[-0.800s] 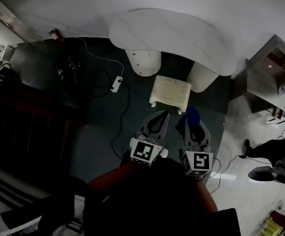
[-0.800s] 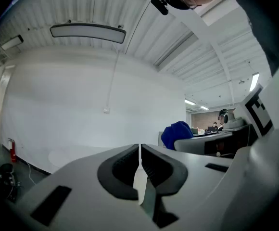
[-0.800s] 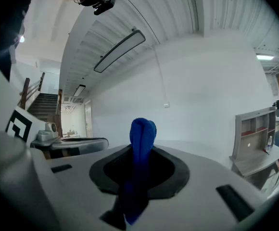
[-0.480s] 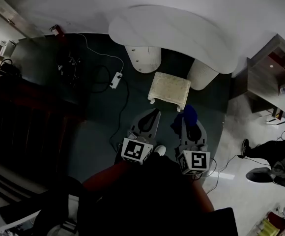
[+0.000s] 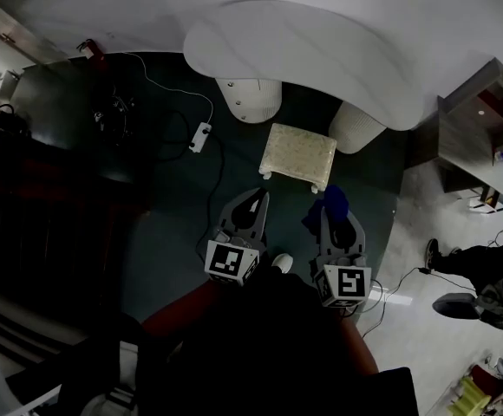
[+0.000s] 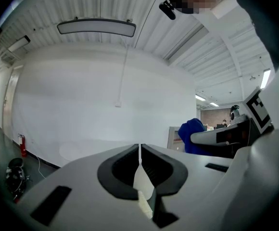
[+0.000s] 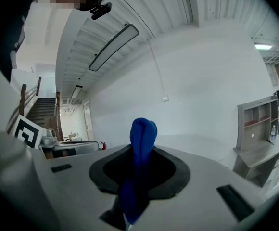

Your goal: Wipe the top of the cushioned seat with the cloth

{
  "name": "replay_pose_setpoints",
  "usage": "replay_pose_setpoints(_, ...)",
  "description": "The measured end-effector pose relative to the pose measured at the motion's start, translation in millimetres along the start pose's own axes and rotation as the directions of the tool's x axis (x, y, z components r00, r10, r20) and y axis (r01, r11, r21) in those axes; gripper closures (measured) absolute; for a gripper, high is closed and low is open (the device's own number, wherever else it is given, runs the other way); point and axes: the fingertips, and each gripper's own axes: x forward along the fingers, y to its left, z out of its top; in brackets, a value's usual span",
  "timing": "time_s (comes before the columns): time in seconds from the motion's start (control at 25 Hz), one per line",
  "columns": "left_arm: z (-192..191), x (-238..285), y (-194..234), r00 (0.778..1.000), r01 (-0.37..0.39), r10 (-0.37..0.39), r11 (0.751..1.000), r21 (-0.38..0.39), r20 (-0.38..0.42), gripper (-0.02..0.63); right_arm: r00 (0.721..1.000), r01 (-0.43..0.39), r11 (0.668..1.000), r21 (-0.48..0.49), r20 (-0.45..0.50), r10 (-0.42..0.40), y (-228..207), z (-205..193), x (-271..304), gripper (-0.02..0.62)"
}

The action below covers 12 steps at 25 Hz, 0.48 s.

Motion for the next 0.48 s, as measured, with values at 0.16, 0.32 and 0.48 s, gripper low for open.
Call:
replay_pose_setpoints(0.16,7.2,37.1,25.7,1.000,0.022,-0.022,1.000,-0.019,0.011,0.580,1.000,0.017,1.000,-0.001,-0.025,-0.017,-5.6,-1.2,39.2,0.493)
replay_pose_setpoints(0.32,26.7,74.1,60.2,0.996,0.056,-0.054,0.998,-0.033,0.071,0.580,0.998,0.029,1.000,-0.003,-0.052,-0.030,-12.4,5.3,94.3,0.492)
replay_pose_setpoints(0.48,24.8,105.6,114.8,0.996,0.085,-0.083,0.995,-0.055,0.043,0.580,0.996,0.060,0.998,-0.002,-0.071,-0.060,-21.8,15.7,155.6,0.492)
